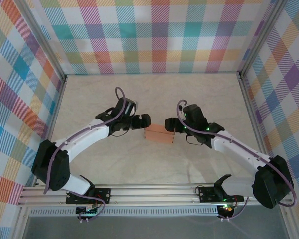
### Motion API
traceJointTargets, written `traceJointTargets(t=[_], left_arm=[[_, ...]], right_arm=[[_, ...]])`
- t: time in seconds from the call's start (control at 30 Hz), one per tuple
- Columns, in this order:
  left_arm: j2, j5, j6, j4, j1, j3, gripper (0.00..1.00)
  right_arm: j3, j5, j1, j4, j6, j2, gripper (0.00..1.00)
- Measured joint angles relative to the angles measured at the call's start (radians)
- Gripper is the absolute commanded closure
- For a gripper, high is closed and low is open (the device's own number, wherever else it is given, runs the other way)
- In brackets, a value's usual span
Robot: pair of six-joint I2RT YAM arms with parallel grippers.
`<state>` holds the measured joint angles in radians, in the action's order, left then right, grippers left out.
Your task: Fold the paper box
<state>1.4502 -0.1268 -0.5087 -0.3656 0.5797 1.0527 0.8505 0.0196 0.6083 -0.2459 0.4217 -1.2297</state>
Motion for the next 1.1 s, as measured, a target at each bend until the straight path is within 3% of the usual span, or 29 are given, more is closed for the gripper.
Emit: traceJointTargets(t=[0.1,0.27,0.47,0.8,0.97,1.1], left_arm=[[-0.056,0.025,0.005,-0.006,-0.024,-0.006,0.0],[-0.177,0.044,0.004,-0.024,-0.137,-0.069,0.0],[-0.27,0.047,0.005,-0.069,-0.219,-0.161,0.0],[-0.294,0.041,0.01,-0.086,-0.228,-0.187,0.0],[-0.294,0.043,0.028,-0.097,-0.228,-0.187,0.0],[-0.294,0.043,0.034,-0.104,-0.229,-0.187,0.0]], right_arm=[[0.075,-0.113,0.0,-0.047,-0.28,-0.015,0.12],[0.219,-0.285,0.0,-0.187,-0.694,-0.118,0.06],[0.409,-0.365,0.001,-0.41,-0.998,-0.338,0.05],[0.642,-0.369,0.001,-0.599,-1.162,-0.601,0.19],[0.691,-0.359,0.001,-0.647,-1.188,-0.668,0.31],[0.701,-0.349,0.001,-0.673,-1.199,-0.673,0.48]])
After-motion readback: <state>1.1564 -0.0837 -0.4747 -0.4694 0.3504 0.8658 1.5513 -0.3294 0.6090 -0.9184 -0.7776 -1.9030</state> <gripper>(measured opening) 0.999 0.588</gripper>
